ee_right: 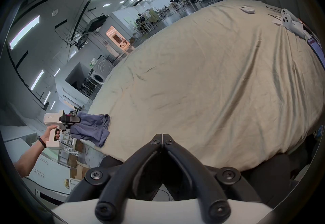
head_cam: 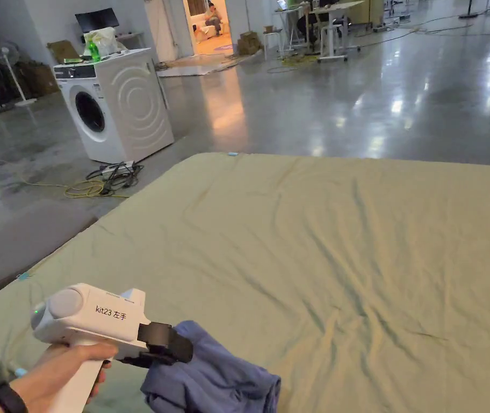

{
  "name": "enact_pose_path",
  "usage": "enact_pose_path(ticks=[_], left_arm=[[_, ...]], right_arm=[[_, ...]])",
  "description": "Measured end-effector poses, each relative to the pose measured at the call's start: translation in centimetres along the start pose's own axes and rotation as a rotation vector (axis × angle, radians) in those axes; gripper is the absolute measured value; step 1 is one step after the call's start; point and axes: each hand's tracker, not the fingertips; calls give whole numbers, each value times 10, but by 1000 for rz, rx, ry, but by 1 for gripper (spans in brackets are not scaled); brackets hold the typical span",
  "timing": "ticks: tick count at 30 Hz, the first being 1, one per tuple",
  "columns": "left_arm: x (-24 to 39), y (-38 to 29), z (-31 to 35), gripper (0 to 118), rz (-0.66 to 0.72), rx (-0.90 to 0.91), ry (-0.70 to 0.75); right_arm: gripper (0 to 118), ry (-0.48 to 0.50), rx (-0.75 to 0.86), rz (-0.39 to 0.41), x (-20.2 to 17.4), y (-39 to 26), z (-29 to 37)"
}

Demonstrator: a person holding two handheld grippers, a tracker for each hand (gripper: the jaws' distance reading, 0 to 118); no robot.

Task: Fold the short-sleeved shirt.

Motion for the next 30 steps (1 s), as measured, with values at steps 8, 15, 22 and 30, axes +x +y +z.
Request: enact_pose_path(ticks=[8, 15, 22, 30], left_arm=[[-20, -2, -45, 31, 51, -24, 74], [-22, -28, -9, 73, 28, 125, 254], [65, -76, 93, 73, -193, 408, -57], [234, -162, 126, 73, -387, 729, 49]], right_arm=[[0, -7, -61, 37, -9, -5, -11], [0, -71, -37, 158, -7, 3, 11], [0, -68, 124, 255, -29, 33, 46], [0, -93, 326, 406, -74, 66, 88]])
